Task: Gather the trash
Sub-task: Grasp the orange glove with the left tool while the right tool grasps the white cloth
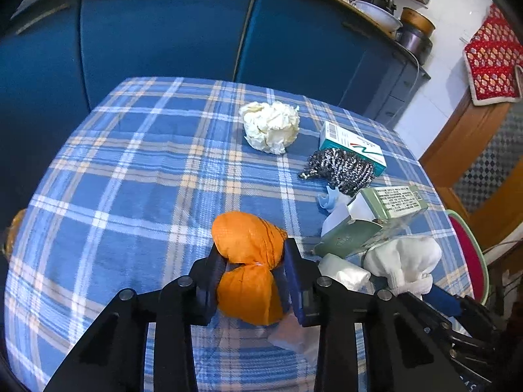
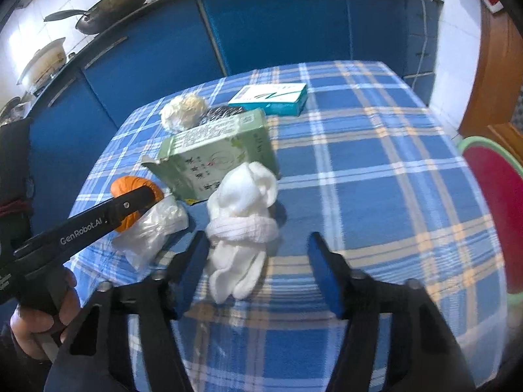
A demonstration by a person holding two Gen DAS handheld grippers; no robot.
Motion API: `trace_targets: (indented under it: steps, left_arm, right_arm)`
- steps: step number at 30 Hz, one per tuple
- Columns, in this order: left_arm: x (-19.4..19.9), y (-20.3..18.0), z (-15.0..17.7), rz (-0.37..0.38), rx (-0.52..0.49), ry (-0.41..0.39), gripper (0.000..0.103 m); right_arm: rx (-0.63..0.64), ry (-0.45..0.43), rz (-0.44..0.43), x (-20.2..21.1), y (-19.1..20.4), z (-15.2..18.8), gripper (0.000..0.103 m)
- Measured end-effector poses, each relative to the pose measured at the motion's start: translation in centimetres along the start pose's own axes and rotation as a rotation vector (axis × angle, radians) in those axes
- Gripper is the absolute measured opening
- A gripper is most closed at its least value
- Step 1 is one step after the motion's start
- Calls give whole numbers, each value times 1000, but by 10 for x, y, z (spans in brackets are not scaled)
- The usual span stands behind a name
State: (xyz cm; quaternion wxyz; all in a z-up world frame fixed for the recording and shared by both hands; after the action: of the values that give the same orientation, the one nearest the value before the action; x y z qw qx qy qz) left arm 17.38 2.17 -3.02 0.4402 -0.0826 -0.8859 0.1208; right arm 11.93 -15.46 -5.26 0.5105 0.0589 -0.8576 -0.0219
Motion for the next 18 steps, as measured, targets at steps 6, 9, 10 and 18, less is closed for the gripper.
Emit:
trace_targets:
  steps: [6,9,10,18]
  left_arm:
    - [20,-1,1,-11,-15,-38,35]
    - [32,-4,3,-7,-21,-57,35]
    - [36,-5,3,-4,-23,-62,35]
    - [58,-23,9,21,-58,-85,35]
  right_arm:
    - [44,-8,-25,2,11,2,23]
    - [53,-22,-23,8,12,4,17]
    - [49,-23,-24,10,11,4,17]
    - [-7,-70,-19,40,-6,11,17]
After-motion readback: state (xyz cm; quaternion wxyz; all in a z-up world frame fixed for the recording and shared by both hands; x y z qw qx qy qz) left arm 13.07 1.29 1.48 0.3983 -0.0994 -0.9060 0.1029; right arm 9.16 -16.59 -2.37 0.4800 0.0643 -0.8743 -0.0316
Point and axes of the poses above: each gripper's, at about its wrist camera, not at the fingertips, and x roughly against the way its jaws point, y to its left, z to its underside, the point moved 2 cm from there along -x, roughly the way its jaws point, and after that the axes turned 6 degrees about x, right-handed, at the moved point
